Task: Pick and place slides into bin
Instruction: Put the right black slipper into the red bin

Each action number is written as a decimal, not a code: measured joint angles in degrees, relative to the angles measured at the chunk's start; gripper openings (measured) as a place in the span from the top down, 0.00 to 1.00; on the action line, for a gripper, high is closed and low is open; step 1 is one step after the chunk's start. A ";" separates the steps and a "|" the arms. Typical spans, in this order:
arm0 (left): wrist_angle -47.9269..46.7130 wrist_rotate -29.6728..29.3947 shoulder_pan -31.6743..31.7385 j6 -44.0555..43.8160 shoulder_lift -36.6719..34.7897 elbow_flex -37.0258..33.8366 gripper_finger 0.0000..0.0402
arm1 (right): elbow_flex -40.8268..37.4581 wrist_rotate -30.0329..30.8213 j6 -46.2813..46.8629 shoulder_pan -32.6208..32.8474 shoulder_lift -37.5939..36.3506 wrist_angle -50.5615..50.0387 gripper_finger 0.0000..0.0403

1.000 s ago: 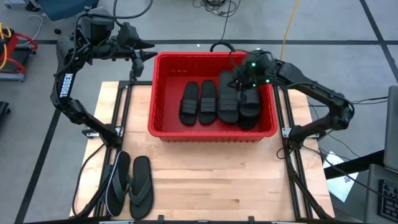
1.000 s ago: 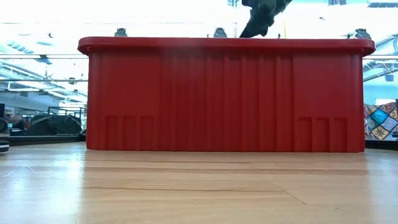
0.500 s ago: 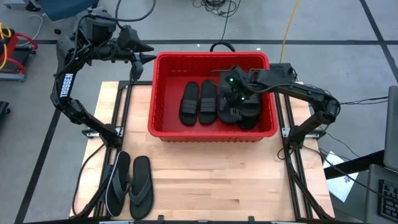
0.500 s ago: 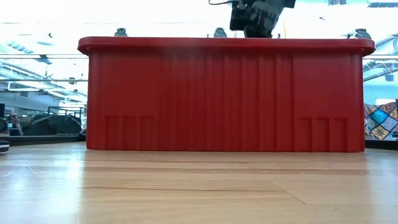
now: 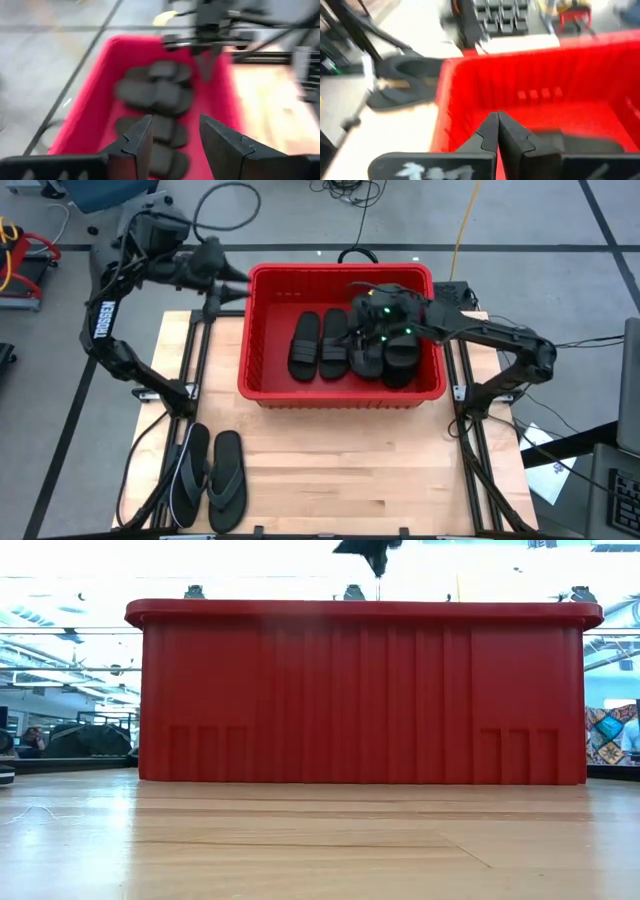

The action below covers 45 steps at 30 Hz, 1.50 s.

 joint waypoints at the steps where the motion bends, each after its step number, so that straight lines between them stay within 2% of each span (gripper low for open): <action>1: -0.02 1.98 -1.23 0.77 -0.68 0.00 0.62 | 0.00 0.26 0.89 1.20 -0.55 2.06 1.00; 6: -1.87 10.07 -8.00 6.99 -5.10 0.02 0.77 | 0.04 6.94 1.13 9.23 -2.72 7.53 1.00; 11: -4.23 10.11 -10.92 7.02 -7.60 -0.78 0.97 | 0.02 13.30 3.37 16.39 -2.91 8.90 1.00; 15: -4.76 10.19 -11.62 5.36 -9.83 -6.36 0.97 | 0.02 18.06 6.17 20.78 -3.03 8.15 1.00; 20: -2.35 11.12 -15.62 -5.35 -13.89 -19.93 1.00 | -0.02 18.21 4.46 24.97 -4.28 4.32 1.00; 22: 3.36 8.52 -19.44 -10.97 -17.05 -28.09 0.99 | -0.02 17.85 2.65 26.49 -5.53 2.43 1.00; 24: 12.97 4.99 -24.09 -16.45 -21.34 -37.40 1.00 | -0.02 15.99 0.42 27.92 -7.03 -0.36 1.00; 28: 40.69 -4.24 -34.21 -27.58 -29.71 -56.28 1.00 | -0.02 9.84 -0.64 30.75 -9.91 -3.13 1.00; 30: 54.09 -9.99 -38.88 -29.84 -32.59 -64.56 1.00 | -0.09 7.52 -0.62 33.11 -11.04 -4.46 1.00; 33: 69.12 -18.32 -44.82 -31.27 -35.58 -73.73 1.00 | -3.51 7.27 0.87 36.99 -13.16 -5.02 1.00; 36: 75.38 -23.58 -49.28 -34.94 -36.22 -78.65 1.00 | -10.56 7.32 5.86 38.84 -16.78 -1.37 1.00; 40: 74.62 -30.80 -55.58 -38.73 -36.13 -80.72 1.00 | -24.25 9.69 12.19 39.76 -23.40 11.13 1.00; 42: 73.64 -34.69 -58.59 -38.31 -36.23 -80.72 1.00 | -31.79 12.28 15.39 40.16 -27.30 19.29 1.00; 45: 71.62 -38.52 -62.19 -36.52 -36.75 -80.74 1.00 | -41.30 19.24 19.78 41.07 -32.76 29.94 1.00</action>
